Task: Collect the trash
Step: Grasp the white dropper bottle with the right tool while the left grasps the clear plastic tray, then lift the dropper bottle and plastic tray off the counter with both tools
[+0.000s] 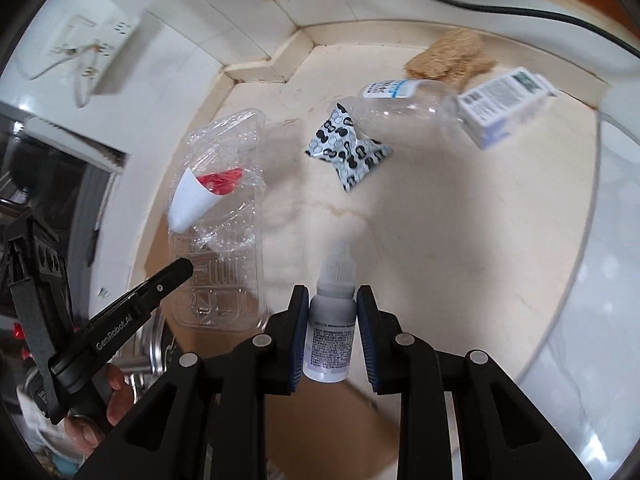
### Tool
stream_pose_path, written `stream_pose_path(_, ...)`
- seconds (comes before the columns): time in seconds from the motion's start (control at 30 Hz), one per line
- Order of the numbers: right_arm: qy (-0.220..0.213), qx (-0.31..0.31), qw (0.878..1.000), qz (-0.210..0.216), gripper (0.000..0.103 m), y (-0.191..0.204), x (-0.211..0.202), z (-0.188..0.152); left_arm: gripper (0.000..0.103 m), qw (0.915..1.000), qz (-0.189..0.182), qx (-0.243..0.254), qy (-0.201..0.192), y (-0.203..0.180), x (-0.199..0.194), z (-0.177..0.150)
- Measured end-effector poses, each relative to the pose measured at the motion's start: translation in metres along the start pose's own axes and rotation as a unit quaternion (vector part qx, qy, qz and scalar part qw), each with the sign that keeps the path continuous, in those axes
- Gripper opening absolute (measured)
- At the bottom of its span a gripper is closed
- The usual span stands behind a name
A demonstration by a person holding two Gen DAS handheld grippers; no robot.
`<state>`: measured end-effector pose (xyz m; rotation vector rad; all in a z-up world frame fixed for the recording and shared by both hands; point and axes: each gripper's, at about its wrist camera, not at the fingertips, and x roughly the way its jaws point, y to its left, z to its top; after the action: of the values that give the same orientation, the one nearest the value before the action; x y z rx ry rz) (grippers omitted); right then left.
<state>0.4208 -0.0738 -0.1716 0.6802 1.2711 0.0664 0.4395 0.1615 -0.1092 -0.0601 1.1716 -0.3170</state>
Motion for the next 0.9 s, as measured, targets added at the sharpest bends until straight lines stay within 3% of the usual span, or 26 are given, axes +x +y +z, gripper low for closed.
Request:
stream_pose_path(0.23,-0.014,-0.039,0.999,0.035,0.024,-0.015,-0.069,-0.061,0.002,0.9992,-0.013,0.021,-0.031,-0.051,-0.077,-0.068)
stream_pose_path(0.47,-0.008,-0.1,0.993,0.058,0.024,-0.052,-0.13,-0.133,0.002,0.9977,0.005,0.021,-0.065,-0.11,-0.138,-0.168)
stream_pose_path(0.77,0.006,-0.194,0.98,0.049,0.024,-0.114,-0.182,-0.24,0.002,0.9952,0.056,0.005,-0.081,-0.171,-0.161,-0.309)
stream_pose_path(0.9,0.011,-0.232,0.972,0.043,0.024,-0.138,-0.191,-0.287,0.002,0.9957,0.066,-0.001,-0.065,-0.189,-0.155,-0.367)
